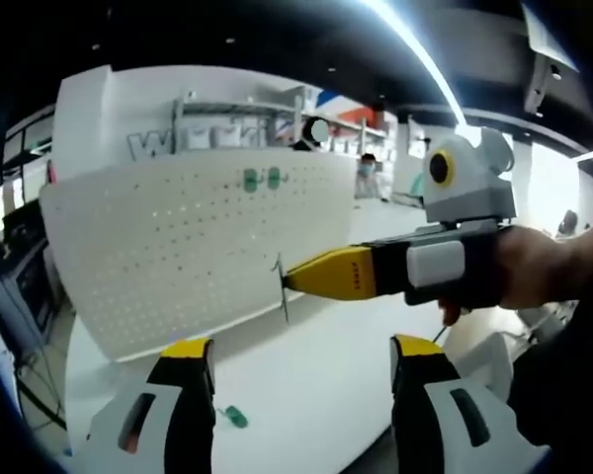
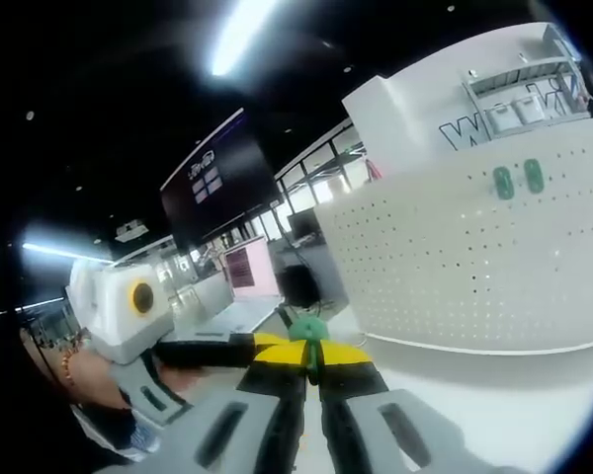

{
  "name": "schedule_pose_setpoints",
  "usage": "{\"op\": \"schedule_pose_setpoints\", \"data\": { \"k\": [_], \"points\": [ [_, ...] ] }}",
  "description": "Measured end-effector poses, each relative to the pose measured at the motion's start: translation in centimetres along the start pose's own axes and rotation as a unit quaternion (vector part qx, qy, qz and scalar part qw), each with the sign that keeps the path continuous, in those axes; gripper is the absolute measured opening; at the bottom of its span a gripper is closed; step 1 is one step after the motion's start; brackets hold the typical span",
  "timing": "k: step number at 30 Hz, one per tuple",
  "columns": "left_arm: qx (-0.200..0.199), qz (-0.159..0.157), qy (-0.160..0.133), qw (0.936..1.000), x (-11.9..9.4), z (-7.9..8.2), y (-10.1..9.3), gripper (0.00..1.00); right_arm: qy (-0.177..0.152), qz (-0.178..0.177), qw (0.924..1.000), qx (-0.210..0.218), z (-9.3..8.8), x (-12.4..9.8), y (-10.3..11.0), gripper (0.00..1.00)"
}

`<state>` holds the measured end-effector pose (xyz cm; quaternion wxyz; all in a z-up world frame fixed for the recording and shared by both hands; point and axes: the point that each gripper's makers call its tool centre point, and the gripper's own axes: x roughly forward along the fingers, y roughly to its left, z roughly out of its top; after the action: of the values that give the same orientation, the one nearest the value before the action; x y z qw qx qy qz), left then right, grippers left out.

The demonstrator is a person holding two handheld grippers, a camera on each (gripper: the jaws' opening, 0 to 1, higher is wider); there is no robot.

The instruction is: Insert the hook assembly into the mounting plate slot until the hook locks in place.

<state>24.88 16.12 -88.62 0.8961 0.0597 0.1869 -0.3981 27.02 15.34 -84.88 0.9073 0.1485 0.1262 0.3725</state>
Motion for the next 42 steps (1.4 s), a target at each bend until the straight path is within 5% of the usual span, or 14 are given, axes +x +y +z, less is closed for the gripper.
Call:
{"op": "schedule_pose_setpoints", "data": {
  "k": [10,25,33,42],
  "points": [
    [-0.001,-0.012,-0.004,0.9999,0.2,0.1,-0.8,1.00,0.001,-0.012,0.9999,-0.003,-0.2,0.0,-0.9,0.01],
    [-0.017,-0.011,-0.009,0.9998,0.0,0.0,-0.6,1.00,-0.008,-0.027,0.9996,-0.008,0.1,0.5,-1.8,0.01],
    [-0.022,0.005,-0.006,0.9997,-0.5,-0.3,0.5,1.00,-0.071,-0.099,0.9920,-0.031,3.3,-0.4,-5.3,0.01],
    [-0.028,0.019,0.002,0.9994,-0.7,-0.9,1.4,0.97,-0.091,-0.143,0.9833,-0.066,5.6,-0.7,-8.8,0.01]
  ]
}}
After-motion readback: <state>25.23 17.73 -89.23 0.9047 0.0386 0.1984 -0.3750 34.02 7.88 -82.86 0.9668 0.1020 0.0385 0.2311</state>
